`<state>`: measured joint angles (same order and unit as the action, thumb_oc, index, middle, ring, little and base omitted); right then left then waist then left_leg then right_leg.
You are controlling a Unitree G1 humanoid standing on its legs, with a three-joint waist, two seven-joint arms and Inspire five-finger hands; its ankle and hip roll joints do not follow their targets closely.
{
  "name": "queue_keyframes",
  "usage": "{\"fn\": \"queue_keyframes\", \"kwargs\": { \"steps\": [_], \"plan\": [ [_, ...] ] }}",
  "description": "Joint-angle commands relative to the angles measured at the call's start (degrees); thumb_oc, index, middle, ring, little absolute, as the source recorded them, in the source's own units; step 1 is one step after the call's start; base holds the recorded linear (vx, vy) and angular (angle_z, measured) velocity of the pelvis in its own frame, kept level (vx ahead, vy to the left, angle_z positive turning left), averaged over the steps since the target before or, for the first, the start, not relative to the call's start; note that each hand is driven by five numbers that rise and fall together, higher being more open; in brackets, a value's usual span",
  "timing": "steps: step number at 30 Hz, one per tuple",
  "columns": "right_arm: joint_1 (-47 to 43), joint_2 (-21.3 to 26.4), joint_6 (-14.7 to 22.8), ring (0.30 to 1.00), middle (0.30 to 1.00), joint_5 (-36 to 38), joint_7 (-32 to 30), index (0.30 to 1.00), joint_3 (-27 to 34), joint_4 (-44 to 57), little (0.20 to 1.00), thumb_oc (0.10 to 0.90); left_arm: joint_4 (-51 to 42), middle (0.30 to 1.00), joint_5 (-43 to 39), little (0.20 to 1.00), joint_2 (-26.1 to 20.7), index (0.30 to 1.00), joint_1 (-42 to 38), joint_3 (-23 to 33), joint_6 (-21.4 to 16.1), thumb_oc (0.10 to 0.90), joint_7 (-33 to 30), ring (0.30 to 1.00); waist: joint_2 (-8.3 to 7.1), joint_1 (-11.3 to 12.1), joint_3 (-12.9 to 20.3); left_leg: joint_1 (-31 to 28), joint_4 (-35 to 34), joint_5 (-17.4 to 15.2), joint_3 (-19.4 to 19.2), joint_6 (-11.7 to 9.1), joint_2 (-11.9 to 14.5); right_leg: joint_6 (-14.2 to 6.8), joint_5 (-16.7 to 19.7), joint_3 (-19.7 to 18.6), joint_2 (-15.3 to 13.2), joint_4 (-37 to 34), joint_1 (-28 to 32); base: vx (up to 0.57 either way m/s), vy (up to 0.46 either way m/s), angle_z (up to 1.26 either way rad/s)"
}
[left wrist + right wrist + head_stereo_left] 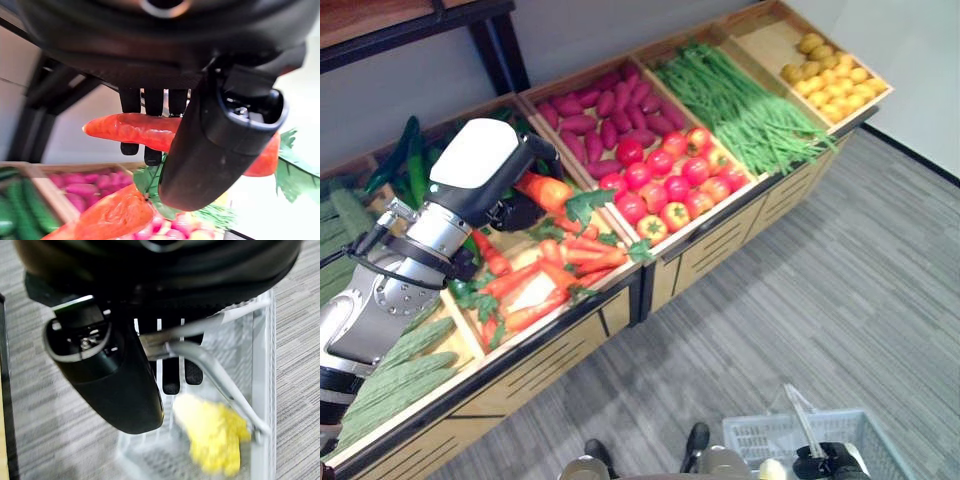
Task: Get the vegetables into the basket
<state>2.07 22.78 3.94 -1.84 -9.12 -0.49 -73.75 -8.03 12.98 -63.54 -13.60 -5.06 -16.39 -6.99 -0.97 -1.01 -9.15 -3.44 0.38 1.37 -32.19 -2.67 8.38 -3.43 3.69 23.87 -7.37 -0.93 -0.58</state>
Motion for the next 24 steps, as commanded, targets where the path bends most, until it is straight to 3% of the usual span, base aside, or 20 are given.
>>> {"fn": "queue_keyframes", "kwargs": {
  "steps": [1, 4, 7, 9, 10, 12, 14, 15, 16, 18, 19, 24],
  "plan": [
    [-0.53, 5.06, 1.9, 0.3, 0.3, 0.34, -2.74, 0.3, -0.13, -0.53, 0.3, 0.4, -3.65, 0.3, -2.81, 0.3, -0.44, 0.3, -8.03, 4.35, -2.86, 0.4, -3.33, 0.3, -0.42, -0.99, 4.15, 3.62, -0.84, 1.42, 5.9, -3.25, 0.02, -6.9, -2.48, 0.75, -5.32, 4.3, 0.35, -0.02, -0.163, -0.19],
    [-0.33, 6.36, 2.24, 0.3, 0.3, 1.28, -3.37, 0.3, 0.73, -0.15, 0.3, 0.4, -3.31, 0.3, -3.31, 0.3, 1.28, 0.3, -9.25, 3.18, -3.2, 0.4, -3.99, 0.3, 1.22, -1.97, 2.89, 4.53, -0.08, 3.36, 5.99, -5.18, 2.38, -5.44, -3.55, 0.0, -3.54, 3.82, 0.17, -0.06, -0.247, -0.09],
    [-0.11, 7.26, 2.46, 0.3, 0.3, 1.86, -3.69, 0.3, 1.31, -0.31, 0.3, 0.4, -3.04, 0.3, -3.26, 0.3, 2.82, 0.3, -9.6, 2.59, -3.12, 0.4, -3.8, 0.3, 1.52, -2.35, 1.67, 6.51, 5.0, 3.24, 6.63, -6.7, 4.52, -4.3, -4.09, -1.05, -2.45, 2.16, 0.99, -0.02, -0.155, -0.12],
    [-1.14, 8.55, 2.68, 0.3, 0.3, 2.01, -3.65, 0.3, 1.15, -0.47, 0.3, 0.4, -3.18, 0.3, -3.26, 0.3, 3.57, 0.3, -9.38, 3.04, -3.22, 0.4, -4.17, 0.3, 1.64, -1.13, 0.05, 9.27, 10.16, 4.95, 11.91, -7.15, 4.97, -2.88, -3.67, -2.36, -1.5, 1.2, 1.14, -0.09, -0.109, -0.28],
    [-1.73, 9.34, 2.73, 0.3, 0.3, 2.11, -3.71, 0.3, 1.13, -0.6, 0.3, 0.4, -3.26, 0.3, -3.37, 0.3, 4.1, 0.3, -9.15, 3.0, -3.16, 0.4, -4.26, 0.3, 1.9, -0.37, -0.53, 10.13, 10.44, 5.42, 17.25, -7.17, 3.54, -2.78, -3.62, -3.28, -1.2, 0.93, 1.26, -0.1, 0.009, -0.46],
    [-3.01, 10.23, 3.05, 0.3, 0.3, 2.32, -3.94, 0.3, 0.77, -0.69, 0.3, 0.4, -2.91, 0.3, -2.71, 0.3, 5.01, 0.3, -7.16, 3.43, -2.85, 0.4, -4.78, 0.3, 1.97, 1.77, -1.01, 11.36, 6.58, 2.6, 28.27, -5.68, -0.77, -3.06, -3.61, -6.58, -1.35, 1.03, 0.65, 0.0, 0.031, -0.49],
    [-4.3, 10.42, 3.46, 0.3, 0.3, 2.23, -3.87, 0.3, -0.33, -0.51, 0.3, 0.4, -2.34, 0.3, -2.22, 0.3, 4.53, 0.3, -5.97, 4.73, -2.86, 0.4, -6.2, 0.3, 2.36, 2.67, -0.66, 12.19, 2.65, 3.14, 37.49, -4.97, -2.03, -3.29, -3.4, -11.35, -0.63, 1.85, -0.9, 0.07, 0.056, -1.15],
    [-4.34, 10.43, 3.46, 0.3, 0.3, 2.24, -3.87, 0.3, -0.38, -0.52, 0.3, 0.4, -2.35, 0.3, -2.21, 0.3, 4.52, 0.3, -5.88, 4.81, -2.87, 0.4, -6.21, 0.3, 2.36, 2.66, -0.59, 12.17, 2.48, 3.23, 37.46, -4.98, -2.0, -3.28, -3.42, -11.4, -0.62, 1.9, -1.01, 0.11, 0.082, -1.34],
    [-5.1, 10.35, 3.72, 0.3, 0.3, 2.53, -3.91, 0.3, -0.99, -0.45, 0.3, 0.4, -2.85, 0.3, -2.53, 0.3, 4.47, 0.3, -5.7, 5.29, -3.12, 0.4, -6.96, 0.3, 2.66, 3.06, -0.54, 12.93, 1.37, 4.09, 40.63, -5.19, -2.97, -3.38, -3.26, -13.24, -0.24, 2.18, -1.17, 0.07, 0.071, -0.82],
    [-5.31, 10.26, 3.82, 0.3, 0.3, 2.63, -3.67, 0.3, -1.39, -0.51, 0.3, 0.4, -3.42, 0.3, -2.98, 0.3, 4.51, 0.3, -4.93, 5.89, -3.36, 0.4, -7.07, 0.3, 2.78, 3.06, -0.5, 12.35, 1.41, 3.22, 40.99, -4.62, -3.55, -3.59, -3.57, -14.37, -0.18, 2.86, -1.44, 0.06, 0.114, -0.82],
    [-5.01, 9.59, 3.88, 0.3, 0.3, 2.66, -3.69, 0.3, -1.73, 0.07, 0.3, 0.4, -4.31, 0.3, -3.4, 0.3, 4.3, 0.3, -5.38, 5.63, -3.61, 0.4, -6.65, 0.3, 3.24, 2.06, -0.1, 11.1, 0.39, 3.1, 39.0, -4.39, -3.49, -3.95, -3.38, -14.89, -0.77, 2.86, -1.17, 0.06, 0.185, -0.86],
    [-4.55, 8.26, 3.31, 0.3, 0.3, 1.69, -3.23, 0.3, -2.53, 1.0, 0.3, 0.4, -5.25, 0.3, -4.0, 0.3, 2.55, 0.3, -5.74, 4.73, -4.09, 0.4, -6.09, 0.3, 2.47, 0.98, 0.81, 8.03, -0.98, 1.1, 34.72, -1.81, -5.57, -5.71, -1.87, -18.37, -3.34, 3.28, -2.29, 0.05, 0.228, -0.44]
  ]
}}
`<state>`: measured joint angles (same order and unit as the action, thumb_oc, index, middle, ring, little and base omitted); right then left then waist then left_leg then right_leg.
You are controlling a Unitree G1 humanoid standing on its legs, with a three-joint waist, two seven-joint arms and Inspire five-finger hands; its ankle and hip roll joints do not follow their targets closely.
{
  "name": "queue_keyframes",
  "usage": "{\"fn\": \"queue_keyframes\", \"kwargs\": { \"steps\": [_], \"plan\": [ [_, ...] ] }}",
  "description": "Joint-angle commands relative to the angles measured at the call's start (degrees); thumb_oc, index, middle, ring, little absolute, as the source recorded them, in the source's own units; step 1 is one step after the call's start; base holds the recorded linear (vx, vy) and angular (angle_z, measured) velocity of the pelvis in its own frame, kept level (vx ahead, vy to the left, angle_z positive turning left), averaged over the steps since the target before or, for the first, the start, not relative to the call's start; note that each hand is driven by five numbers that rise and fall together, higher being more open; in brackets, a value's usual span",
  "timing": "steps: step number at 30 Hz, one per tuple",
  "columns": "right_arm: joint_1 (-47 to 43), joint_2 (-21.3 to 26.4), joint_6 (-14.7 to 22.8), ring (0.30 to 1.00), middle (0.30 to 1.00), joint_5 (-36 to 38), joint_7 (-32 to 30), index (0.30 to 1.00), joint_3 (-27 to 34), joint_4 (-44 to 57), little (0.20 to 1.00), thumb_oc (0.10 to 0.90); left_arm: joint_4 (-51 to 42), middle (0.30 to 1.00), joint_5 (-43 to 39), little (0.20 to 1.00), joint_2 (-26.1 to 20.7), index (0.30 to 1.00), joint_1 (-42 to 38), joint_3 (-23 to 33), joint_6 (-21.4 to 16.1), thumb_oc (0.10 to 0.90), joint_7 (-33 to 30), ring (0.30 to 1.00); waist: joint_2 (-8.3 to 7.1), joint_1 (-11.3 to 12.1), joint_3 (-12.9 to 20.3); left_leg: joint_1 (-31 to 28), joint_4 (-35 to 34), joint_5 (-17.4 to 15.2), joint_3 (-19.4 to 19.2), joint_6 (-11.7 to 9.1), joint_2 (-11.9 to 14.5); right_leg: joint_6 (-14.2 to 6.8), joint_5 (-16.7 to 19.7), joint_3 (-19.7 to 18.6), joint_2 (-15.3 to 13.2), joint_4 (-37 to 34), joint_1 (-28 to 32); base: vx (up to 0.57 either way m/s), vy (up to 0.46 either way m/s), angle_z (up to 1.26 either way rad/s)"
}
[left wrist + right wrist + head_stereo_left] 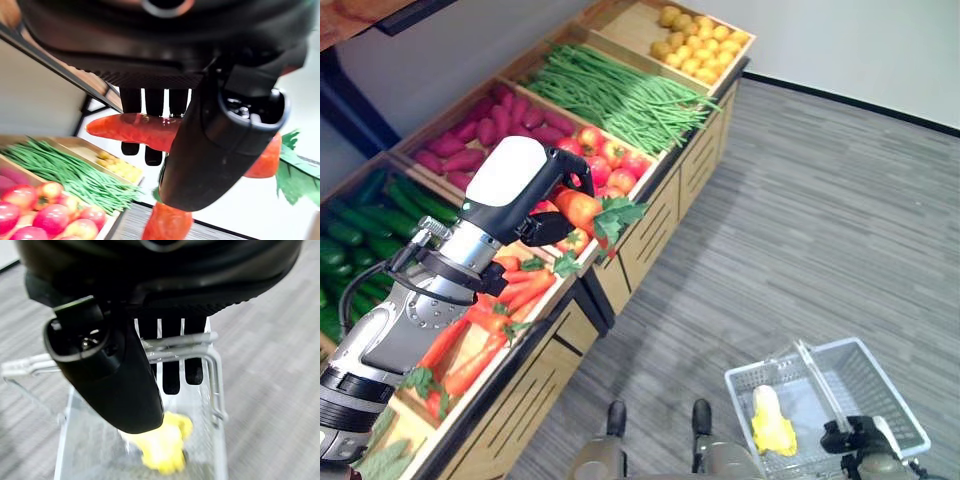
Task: Get the vegetables into the basket
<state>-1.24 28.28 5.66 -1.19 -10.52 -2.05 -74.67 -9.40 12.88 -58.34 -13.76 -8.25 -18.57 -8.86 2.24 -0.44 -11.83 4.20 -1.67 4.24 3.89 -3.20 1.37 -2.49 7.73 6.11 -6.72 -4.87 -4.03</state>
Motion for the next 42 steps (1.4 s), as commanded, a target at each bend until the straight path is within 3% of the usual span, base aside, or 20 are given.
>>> {"fn": "queue_keyframes", "kwargs": {
  "steps": [1, 5, 6, 8, 9, 10, 11, 12, 17, 20, 23, 28, 31, 35, 37, 42],
  "plan": [
    [-1.09, 2.43, 1.45, 0.3, 0.3, 0.79, -1.68, 0.3, -1.09, 2.07, 0.3, 0.4, -3.91, 0.3, -4.02, 0.3, -2.91, 0.3, -5.35, 8.08, -1.98, 0.4, -4.17, 0.3, -1.06, 0.39, 3.58, 0.08, 1.11, -2.18, -2.37, -0.91, 1.12, -7.19, -5.52, -1.25, -4.48, 7.35, 0.79, 0.0, 0.151, -0.35],
    [-0.77, 1.61, 1.2, 0.3, 0.3, 0.23, -1.43, 0.3, -1.28, 2.9, 0.3, 0.4, -4.5, 0.3, -4.43, 0.3, -3.22, 0.3, -4.66, 8.69, -2.33, 0.4, -4.04, 0.3, -1.91, 0.07, 3.55, -0.61, 1.48, -3.52, -5.22, 0.32, -0.42, -8.79, -3.33, -3.47, -6.25, 7.22, -0.76, -0.04, 0.183, -0.44],
    [-1.35, 1.32, 1.19, 0.3, 0.3, 0.11, -1.42, 0.3, -1.48, 3.46, 0.3, 0.4, -4.56, 0.3, -4.11, 0.3, -3.58, 0.3, -4.43, 9.11, -2.61, 0.4, -4.17, 0.3, -2.24, -0.22, 3.39, -0.77, 1.34, -4.06, -7.12, 0.87, -1.23, -10.02, -0.38, -4.9, -7.41, 6.15, -2.35, -0.09, 0.193, -0.45],
    [-1.63, 0.44, 1.34, 0.3, 0.3, 0.68, -1.38, 0.3, -1.35, 3.88, 0.3, 0.4, -4.36, 0.3, -3.92, 0.3, -3.61, 0.3, -3.58, 9.89, -2.46, 0.4, -4.18, 0.3, -2.48, -0.15, 3.45, -0.97, 1.09, -4.03, -9.01, 1.12, -1.17, -10.63, 1.74, -5.16, -8.06, 5.53, -3.55, -0.11, 0.129, -0.63],
    [-1.76, -0.04, 1.6, 0.3, 0.3, 1.11, -1.41, 0.3, -1.15, 4.31, 0.3, 0.4, -4.02, 0.3, -4.11, 0.3, -3.48, 0.3, -2.86, 10.66, -2.39, 0.4, -4.45, 0.3, -2.46, 0.69, 3.32, -0.87, 1.05, -3.73, -10.26, 1.33, -0.64, -10.58, 1.66, -2.54, -8.59, 6.34, -4.14, -0.09, 0.074, -0.62],
    [-1.75, -0.04, 1.57, 0.3, 0.3, 1.12, -1.42, 0.3, -1.19, 4.36, 0.3, 0.4, -4.09, 0.3, -4.13, 0.3, -3.48, 0.3, -2.69, 10.8, -2.4, 0.4, -4.44, 0.3, -2.44, 0.76, 3.31, -0.96, 1.01, -3.78, -10.38, 1.31, -0.58, -10.56, 1.56, -2.65, -8.52, 6.5, -4.22, -0.12, 0.011, -0.91],
    [-1.81, -0.78, 1.78, 0.3, 0.3, 1.18, -1.28, 0.3, -1.44, 5.05, 0.3, 0.4, -3.91, 0.3, -3.67, 0.3, -3.62, 0.3, -1.98, 12.19, -1.97, 0.4, -4.47, 0.3, -2.14, 2.1, 3.48, -0.64, 0.91, -3.51, -12.23, 1.35, 0.45, -9.72, 0.09, 3.4, -9.74, 8.57, -3.27, -0.1, -0.006, -0.86],
    [-1.79, -0.9, 1.88, 0.3, 0.3, 1.19, -1.36, 0.3, -1.45, 5.32, 0.3, 0.4, -4.1, 0.3, -3.48, 0.3, -3.95, 0.3, -1.3, 13.12, -1.93, 0.4, -4.55, 0.3, -1.98, 2.6, 3.55, -1.04, 0.7, -3.52, -13.12, 1.2, 0.94, -9.49, -1.01, 6.75, -10.58, 9.8, -1.73, -0.12, -0.006, -0.77],
    [-1.57, -0.91, 1.7, 0.3, 0.3, 0.56, -1.25, 0.3, -1.2, 4.34, 0.3, 0.4, -4.77, 0.3, -3.32, 0.3, -4.32, 0.3, 0.97, 14.8, -1.61, 0.4, -3.17, 0.3, -3.22, 4.16, 5.39, -1.4, 1.35, -3.76, -16.14, 0.71, 1.33, -10.08, -0.28, 11.34, -12.47, 8.81, 1.5, -0.02, -0.066, -0.51],
    [-0.85, -0.34, 1.59, 0.3, 0.3, 0.32, -1.13, 0.3, -1.03, 4.41, 0.3, 0.4, -4.11, 0.3, -3.41, 0.3, -3.83, 0.3, 2.95, 15.99, -1.49, 0.4, -3.0, 0.3, -3.48, 4.14, 6.12, -1.57, 1.72, -3.02, -17.58, -0.71, 3.12, -10.33, -0.56, 11.36, -11.18, 5.25, 2.23, -0.01, -0.231, -0.39],
    [-0.5, -0.17, 1.53, 0.3, 0.3, 0.01, -1.2, 0.3, -1.21, 4.47, 0.3, 0.4, -4.0, 0.3, -3.73, 0.3, -3.05, 0.3, 3.96, 16.52, -1.47, 0.4, -3.04, 0.3, -3.18, 3.84, 6.37, -1.78, 1.12, -1.62, -17.65, -1.71, 4.56, -9.46, -1.1, 11.01, -9.35, 3.6, 2.65, 0.01, -0.21, -0.33],
    [-1.65, 2.66, 2.11, 0.3, 0.3, -0.81, -1.6, 0.3, -2.73, 7.2, 0.3, 0.4, -3.73, 0.3, -4.69, 0.3, -0.84, 0.3, 4.85, 16.19, -1.71, 0.4, -2.67, 0.3, -1.08, 2.89, 5.8, -1.58, -0.09, 1.81, -17.36, -4.46, 8.52, -7.55, -2.59, 10.96, -4.86, 0.09, 3.65, -0.02, -0.236, -0.13],
    [-2.86, 4.76, 2.96, 0.3, 0.3, -1.42, -2.14, 0.3, -3.88, 11.96, 0.3, 0.4, -3.49, 0.3, -5.33, 0.3, 0.68, 0.3, 4.92, 15.03, -2.01, 0.4, -2.58, 0.3, -0.4, 2.66, 4.65, -1.52, 1.72, 2.12, -16.52, -5.49, 10.09, -6.44, -4.01, 10.73, -3.04, 0.07, 4.28, -0.01, -0.179, -0.12],
    [-5.88, 8.66, 4.05, 0.3, 0.3, -2.14, -2.85, 0.3, -5.18, 17.46, 0.3, 0.4, -3.73, 0.3, -5.85, 0.3, 2.56, 0.3, 3.85, 12.21, -2.75, 0.4, -3.1, 0.3, -0.51, 3.99, 3.34, 0.52, 1.84, 1.4, -5.49, -5.45, 7.03, -6.19, -3.73, 8.58, -2.93, -0.1, 3.27, -0.05, -0.061, -0.28],
    [-6.95, 10.17, 4.47, 0.3, 0.3, -2.82, -2.97, 0.3, -5.86, 20.47, 0.3, 0.4, -4.28, 0.3, -6.14, 0.3, 2.69, 0.3, 3.38, 10.8, -2.94, 0.4, -2.97, 0.3, -0.28, 3.76, 3.61, 1.25, 0.22, 1.99, -3.99, -5.34, 6.77, -6.41, -3.13, 7.85, -3.03, 0.02, 2.62, -0.01, -0.003, -0.43],
    [-9.44, 13.04, 5.12, 0.3, 0.3, -3.04, -2.99, 0.3, -6.82, 26.14, 0.3, 0.4, -5.56, 0.3, -8.39, 0.3, 2.93, 0.3, 1.24, 6.35, -3.83, 0.4, -1.19, 0.3, 0.29, 2.91, 5.03, -0.75, -2.51, 2.11, -5.96, -4.59, 7.05, -6.9, -2.47, 7.36, -3.49, -0.06, 2.48, 0.03, 0.053, 0.05]
  ]
}}
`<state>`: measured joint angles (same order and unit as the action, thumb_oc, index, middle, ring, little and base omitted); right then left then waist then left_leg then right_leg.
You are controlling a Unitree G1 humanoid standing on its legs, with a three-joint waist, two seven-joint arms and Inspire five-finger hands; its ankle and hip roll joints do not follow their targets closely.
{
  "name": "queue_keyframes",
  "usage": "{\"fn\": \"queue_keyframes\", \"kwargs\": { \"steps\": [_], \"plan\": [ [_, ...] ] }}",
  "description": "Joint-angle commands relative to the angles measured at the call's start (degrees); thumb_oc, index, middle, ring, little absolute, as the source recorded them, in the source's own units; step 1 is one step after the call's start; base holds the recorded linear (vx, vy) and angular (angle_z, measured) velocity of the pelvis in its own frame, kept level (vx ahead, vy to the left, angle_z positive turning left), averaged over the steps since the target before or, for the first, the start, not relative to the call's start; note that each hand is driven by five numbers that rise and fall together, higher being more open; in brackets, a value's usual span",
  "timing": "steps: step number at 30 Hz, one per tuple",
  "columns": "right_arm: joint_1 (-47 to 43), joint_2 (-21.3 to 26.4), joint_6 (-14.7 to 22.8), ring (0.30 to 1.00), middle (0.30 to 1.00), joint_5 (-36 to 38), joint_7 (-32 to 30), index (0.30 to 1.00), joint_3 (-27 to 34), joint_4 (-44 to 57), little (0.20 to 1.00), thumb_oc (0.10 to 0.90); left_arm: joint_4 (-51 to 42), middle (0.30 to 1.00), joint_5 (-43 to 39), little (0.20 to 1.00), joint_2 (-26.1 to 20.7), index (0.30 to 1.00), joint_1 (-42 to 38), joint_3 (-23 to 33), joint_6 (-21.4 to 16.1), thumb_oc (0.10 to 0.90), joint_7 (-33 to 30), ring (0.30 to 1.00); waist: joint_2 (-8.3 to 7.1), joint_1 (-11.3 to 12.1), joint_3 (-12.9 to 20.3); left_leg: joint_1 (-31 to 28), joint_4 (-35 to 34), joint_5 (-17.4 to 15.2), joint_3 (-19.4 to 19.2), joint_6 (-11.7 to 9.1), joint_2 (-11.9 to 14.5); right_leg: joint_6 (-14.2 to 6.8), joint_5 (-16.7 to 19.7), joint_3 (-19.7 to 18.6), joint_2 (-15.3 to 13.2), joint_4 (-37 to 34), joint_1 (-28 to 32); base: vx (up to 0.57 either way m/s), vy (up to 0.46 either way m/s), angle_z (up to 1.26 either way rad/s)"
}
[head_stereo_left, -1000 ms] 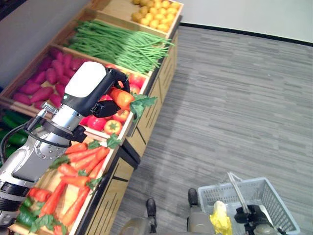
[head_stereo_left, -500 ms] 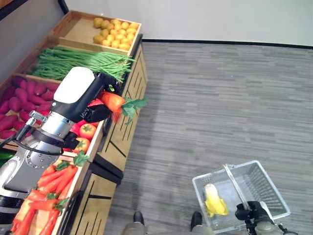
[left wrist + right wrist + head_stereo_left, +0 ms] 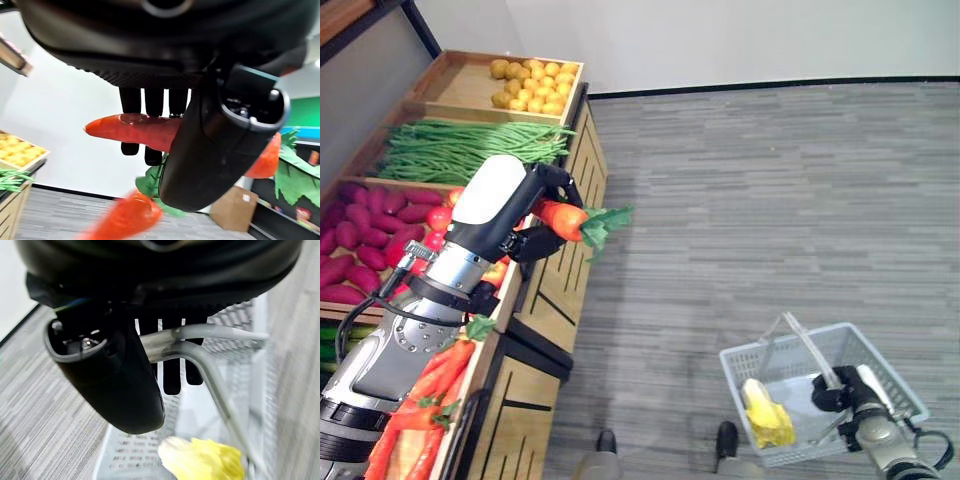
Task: Get the vegetables into the basket
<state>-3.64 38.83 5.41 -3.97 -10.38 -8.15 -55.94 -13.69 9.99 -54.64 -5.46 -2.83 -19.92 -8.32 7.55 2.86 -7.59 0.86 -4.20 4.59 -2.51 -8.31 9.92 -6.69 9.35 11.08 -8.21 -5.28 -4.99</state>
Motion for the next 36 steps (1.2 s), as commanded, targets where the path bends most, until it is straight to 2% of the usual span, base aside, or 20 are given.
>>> {"fn": "queue_keyframes", "kwargs": {
  "steps": [1, 10, 12, 18, 19, 21, 22, 24, 25, 27, 36],
  "plan": [
    [-7.82, 2.72, 5.47, 0.3, 0.3, -0.19, -3.23, 0.3, -1.01, 8.21, 0.3, 0.4, -1.57, 0.3, -6.03, 0.3, -0.91, 0.3, -7.47, -0.03, -2.69, 0.4, -1.14, 0.3, -4.95, -0.38, 0.99, 2.06, -0.06, 1.46, -0.19, 0.7, -1.68, -2.87, -3.8, 2.04, -2.29, 0.29, 3.44, 0.04, 0.108, -0.23],
    [-11.32, 1.51, 5.75, 0.3, 0.3, 0.47, -2.77, 0.3, -2.95, 15.82, 0.3, 0.4, -2.48, 0.3, -7.05, 0.3, 0.29, 0.3, -10.05, -4.59, -2.8, 0.4, 0.07, 0.3, -6.47, 0.05, 2.1, -0.32, -0.67, -0.4, -2.43, 1.96, -3.23, -3.74, -2.98, 0.31, -4.11, 0.28, 3.88, 0.04, 0.071, -0.17],
    [-13.35, 0.79, 6.34, 0.3, 0.3, 1.34, -2.86, 0.3, -4.33, 17.34, 0.3, 0.4, -2.65, 0.3, -8.32, 0.3, 1.33, 0.3, -12.11, -8.01, -2.91, 0.4, 1.15, 0.3, -6.83, 0.07, 2.79, -0.78, -0.8, -0.65, -2.39, 2.17, -3.37, -3.83, -3.04, 0.54, -4.37, 0.28, 4.43, 0.04, 0.036, -0.09],
    [-17.13, -0.26, 6.85, 0.3, 0.3, 2.82, -3.51, 0.3, -5.87, 19.23, 0.3, 0.4, -1.74, 0.3, -9.96, 0.3, 2.67, 0.3, -15.53, -13.55, -2.68, 0.4, 2.75, 0.3, -7.07, 0.08, 3.44, -0.87, -0.8, -0.75, -2.18, 2.23, -3.39, -3.84, -3.18, 0.77, -4.4, 0.28, 4.81, 0.01, 0.004, 0.02],
    [-19.18, -1.24, 7.0, 0.3, 0.3, 3.56, -3.75, 0.3, -6.99, 20.01, 0.3, 0.4, -1.14, 0.3, -10.76, 0.3, 3.86, 0.3, -17.09, -15.82, -2.39, 0.4, 3.26, 0.3, -7.09, 0.03, 3.57, -0.84, -0.8, -0.77, -2.17, 2.23, -3.33, -3.84, -3.21, 0.85, -4.37, 0.28, 4.8, 0.0, 0.003, 0.03],
    [-19.98, -1.65, 7.07, 0.3, 0.3, 4.08, -3.73, 0.3, -7.26, 20.54, 0.3, 0.4, -0.4, 0.3, -10.75, 0.3, 4.56, 0.3, -18.03, -17.01, -2.19, 0.4, 3.36, 0.3, -7.09, 0.01, 3.59, -0.87, -0.8, -0.74, -2.19, 2.22, -3.31, -3.83, -3.23, 0.88, -4.35, 0.28, 4.85, 0.0, 0.0, 0.0],
    [-21.32, -3.48, 7.38, 0.3, 0.3, 5.83, -3.87, 0.3, -7.66, 22.45, 0.3, 0.4, 1.2, 0.3, -11.5, 0.3, 6.98, 0.3, -18.88, -19.18, -1.63, 0.4, 3.83, 0.3, -7.06, -0.13, 3.69, -0.93, -0.8, -0.73, -2.27, 2.21, -3.26, -3.8, -3.32, 0.87, -4.35, 0.28, 5.06, 0.0, 0.0, 0.0],
    [-21.76, -4.0, 7.47, 0.3, 0.3, 6.26, -3.78, 0.3, -7.87, 22.47, 0.3, 0.4, 2.36, 0.3, -11.91, 0.3, 8.07, 0.3, -19.32, -20.04, -1.4, 0.4, 4.06, 0.3, -7.0, -0.15, 3.79, -1.0, -0.8, -0.75, -2.26, 2.2, -3.23, -3.79, -3.36, 0.88, -4.34, 0.28, 5.14, 0.0, 0.0, 0.0],
    [-22.75, -5.48, 7.78, 0.3, 0.3, 6.69, -3.87, 0.3, -8.73, 24.49, 0.3, 0.4, 4.33, 0.3, -12.39, 0.3, 10.36, 0.3, -19.62, -21.53, -0.76, 0.4, 4.32, 0.3, -6.96, -0.3, 3.98, -1.08, -0.8, -0.75, -2.3, 2.18, -3.16, -3.79, -3.45, 0.87, -4.3, 0.28, 5.25, 0.0, 0.0, 0.0],
    [-23.29, -6.7, 8.08, 0.3, 0.3, 7.22, -3.72, 0.3, -9.36, 26.78, 0.3, 0.4, 6.3, 0.3, -11.07, 0.3, 12.1, 0.3, -20.33, -23.04, -0.17, 0.4, 4.19, 0.3, -6.9, -0.43, 4.17, -1.07, -0.8, -0.76, -2.37, 2.12, -3.15, -3.79, -3.55, 0.86, -4.24, 0.28, 5.29, 0.0, 0.0, 0.0],
    [-24.39, -11.35, 8.59, 0.3, 0.3, 10.06, -2.59, 0.3, -11.6, 33.23, 0.3, 0.4, 13.51, 0.3, -5.02, 0.3, 17.05, 0.3, -20.13, -26.23, 1.85, 0.4, 3.8, 0.3, -6.87, -1.06, 5.01, -1.71, -0.8, -0.97, -3.04, 2.15, -2.92, -3.71, -3.65, 0.26, -4.17, 0.28, 5.45, 0.0, 0.0, 0.0]
  ]
}}
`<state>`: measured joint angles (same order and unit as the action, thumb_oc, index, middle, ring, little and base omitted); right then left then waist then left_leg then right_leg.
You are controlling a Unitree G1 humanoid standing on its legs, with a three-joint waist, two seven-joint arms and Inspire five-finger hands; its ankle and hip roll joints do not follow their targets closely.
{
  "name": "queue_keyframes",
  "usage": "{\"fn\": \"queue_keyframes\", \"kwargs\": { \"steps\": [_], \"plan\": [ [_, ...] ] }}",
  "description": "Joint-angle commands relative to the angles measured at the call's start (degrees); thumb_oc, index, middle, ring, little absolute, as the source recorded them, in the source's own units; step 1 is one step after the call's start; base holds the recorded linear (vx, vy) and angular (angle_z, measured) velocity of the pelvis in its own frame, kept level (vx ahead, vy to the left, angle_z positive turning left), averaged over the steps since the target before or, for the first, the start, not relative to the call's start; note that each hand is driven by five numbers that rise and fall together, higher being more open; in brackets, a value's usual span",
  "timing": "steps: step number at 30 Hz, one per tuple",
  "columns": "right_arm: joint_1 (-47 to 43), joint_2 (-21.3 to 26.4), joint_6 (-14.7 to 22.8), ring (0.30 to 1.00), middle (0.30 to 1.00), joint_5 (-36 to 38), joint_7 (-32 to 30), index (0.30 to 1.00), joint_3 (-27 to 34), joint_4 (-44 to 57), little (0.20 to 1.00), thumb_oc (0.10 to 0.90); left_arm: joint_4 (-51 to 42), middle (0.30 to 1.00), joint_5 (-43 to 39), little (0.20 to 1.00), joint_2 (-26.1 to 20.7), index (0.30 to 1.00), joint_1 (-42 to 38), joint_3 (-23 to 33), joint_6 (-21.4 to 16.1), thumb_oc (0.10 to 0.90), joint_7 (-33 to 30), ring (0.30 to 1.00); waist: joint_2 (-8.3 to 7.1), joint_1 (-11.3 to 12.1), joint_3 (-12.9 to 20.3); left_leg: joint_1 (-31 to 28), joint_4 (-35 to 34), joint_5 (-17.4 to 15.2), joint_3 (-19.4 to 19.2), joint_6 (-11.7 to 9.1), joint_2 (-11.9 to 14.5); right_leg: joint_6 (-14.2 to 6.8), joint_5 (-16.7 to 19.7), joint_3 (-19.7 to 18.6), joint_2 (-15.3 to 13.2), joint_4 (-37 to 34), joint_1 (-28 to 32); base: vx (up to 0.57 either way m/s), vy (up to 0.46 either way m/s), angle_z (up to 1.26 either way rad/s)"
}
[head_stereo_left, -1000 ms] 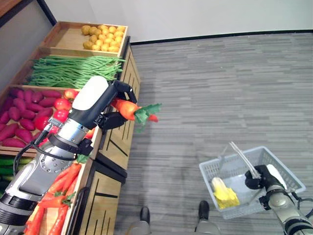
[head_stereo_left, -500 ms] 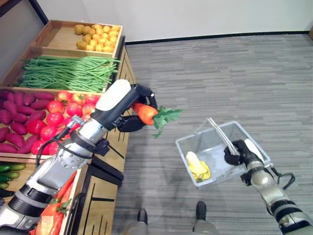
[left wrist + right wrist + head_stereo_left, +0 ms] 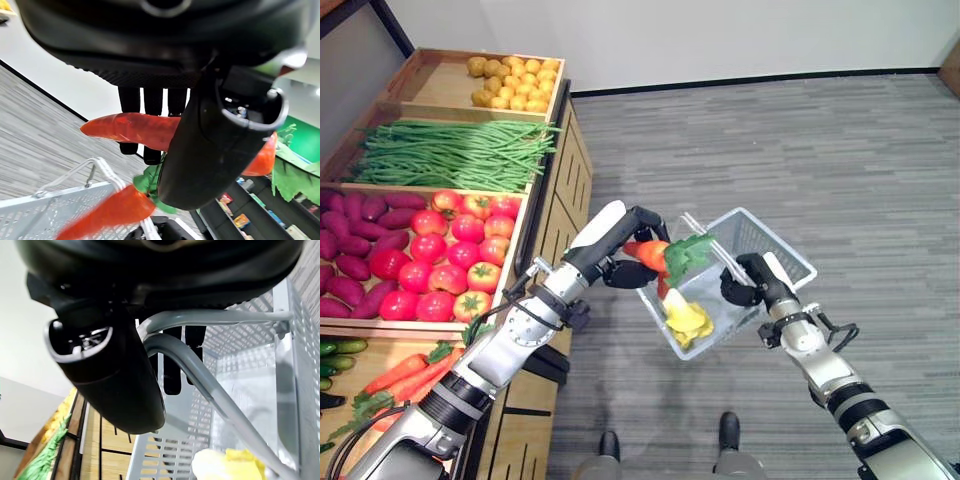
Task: Get the vegetables into the basket
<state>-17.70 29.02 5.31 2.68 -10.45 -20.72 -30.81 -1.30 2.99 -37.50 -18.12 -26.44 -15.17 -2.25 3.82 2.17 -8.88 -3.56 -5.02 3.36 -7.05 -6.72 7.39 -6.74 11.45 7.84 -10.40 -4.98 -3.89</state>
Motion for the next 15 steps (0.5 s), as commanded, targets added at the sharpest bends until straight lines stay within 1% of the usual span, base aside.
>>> {"fn": "queue_keyframes", "kwargs": {
  "steps": [1, 4, 6, 9, 11, 13, 15],
  "plan": [
    [-10.4, -1.91, 8.78, 0.3, 0.3, 3.7, -2.42, 0.3, 0.74, 8.76, 0.3, 0.4, 2.01, 0.3, 2.64, 0.3, 0.22, 0.3, -7.57, -3.1, -2.75, 0.4, -2.1, 0.3, -3.12, -0.44, 6.33, 2.68, 0.02, 0.22, 1.43, 0.55, -0.36, -3.68, -5.74, 3.41, -2.01, -0.02, 4.35, 0.0, 0.002, -0.03],
    [-10.19, -2.26, 8.89, 0.3, 0.3, 4.06, -2.06, 0.3, 0.43, 10.18, 0.3, 0.4, 3.8, 0.3, 3.91, 0.3, 0.58, 0.3, -7.51, -4.03, -2.5, 0.4, -1.55, 0.3, -3.09, -0.55, 6.44, 2.58, 0.02, 0.14, 1.23, 0.54, -0.36, -3.72, -5.74, 3.31, -2.07, -0.02, 4.35, 0.0, 0.002, -0.02],
    [-9.49, -2.95, 9.25, 0.3, 0.3, 5.07, -1.51, 0.3, 0.15, 12.25, 0.3, 0.4, 6.0, 0.3, 6.7, 0.3, 0.31, 0.3, -7.47, -5.34, -2.32, 0.4, -0.45, 0.3, -3.05, -0.88, 6.67, 2.47, 0.02, 0.01, 0.94, 0.54, -0.39, -3.88, -5.67, 3.18, -2.11, -0.02, 4.31, 0.01, 0.003, -0.04],
    [-8.6, -3.93, 9.54, 0.3, 0.3, 6.15, -0.86, 0.3, -0.33, 14.75, 0.3, 0.4, 8.79, 0.3, 8.55, 0.3, 0.91, 0.3, -7.21, -6.01, -1.92, 0.4, -0.14, 0.3, -3.01, -1.21, 6.72, 2.28, 0.02, -0.08, 0.67, 0.61, -0.4, -3.97, -5.52, 2.94, -2.14, -0.02, 4.22, 0.0, 0.001, -0.04],
    [-7.54, -4.9, 9.97, 0.3, 0.3, 7.35, -0.54, 0.3, -0.84, 16.87, 0.3, 0.4, 12.41, 0.3, 11.08, 0.3, 2.15, 0.3, -6.71, -6.2, -1.12, 0.4, -1.16, 0.3, -3.01, -1.61, 6.75, 2.21, 0.02, -0.12, 0.31, 0.64, -0.36, -3.96, -5.48, 2.62, -2.14, -0.02, 4.1, 0.0, 0.006, -0.08],
    [-7.31, -5.15, 10.06, 0.3, 0.3, 7.6, -0.31, 0.3, -1.15, 17.58, 0.3, 0.4, 13.72, 0.3, 11.97, 0.3, 2.59, 0.3, -6.67, -6.28, -0.88, 0.4, -1.68, 0.3, -3.0, -1.71, 6.73, 2.2, 0.02, -0.11, 0.18, 0.65, -0.37, -3.95, -5.43, 2.58, -2.13, -0.02, 4.06, 0.0, 0.003, -0.06],
    [-6.23, -5.71, 10.24, 0.3, 0.3, 8.71, 0.56, 0.3, -2.02, 19.85, 0.3, 0.4, 16.67, 0.3, 14.51, 0.3, 3.8, 0.3, -6.9, -6.67, -0.09, 0.4, -2.53, 0.3, -2.95, -2.14, 6.7, 2.18, 0.02, -0.13, -0.18, 0.65, -0.32, -3.96, -5.36, 2.28, -2.11, -0.02, 3.9, 0.0, -0.001, -0.06]
  ]
}}
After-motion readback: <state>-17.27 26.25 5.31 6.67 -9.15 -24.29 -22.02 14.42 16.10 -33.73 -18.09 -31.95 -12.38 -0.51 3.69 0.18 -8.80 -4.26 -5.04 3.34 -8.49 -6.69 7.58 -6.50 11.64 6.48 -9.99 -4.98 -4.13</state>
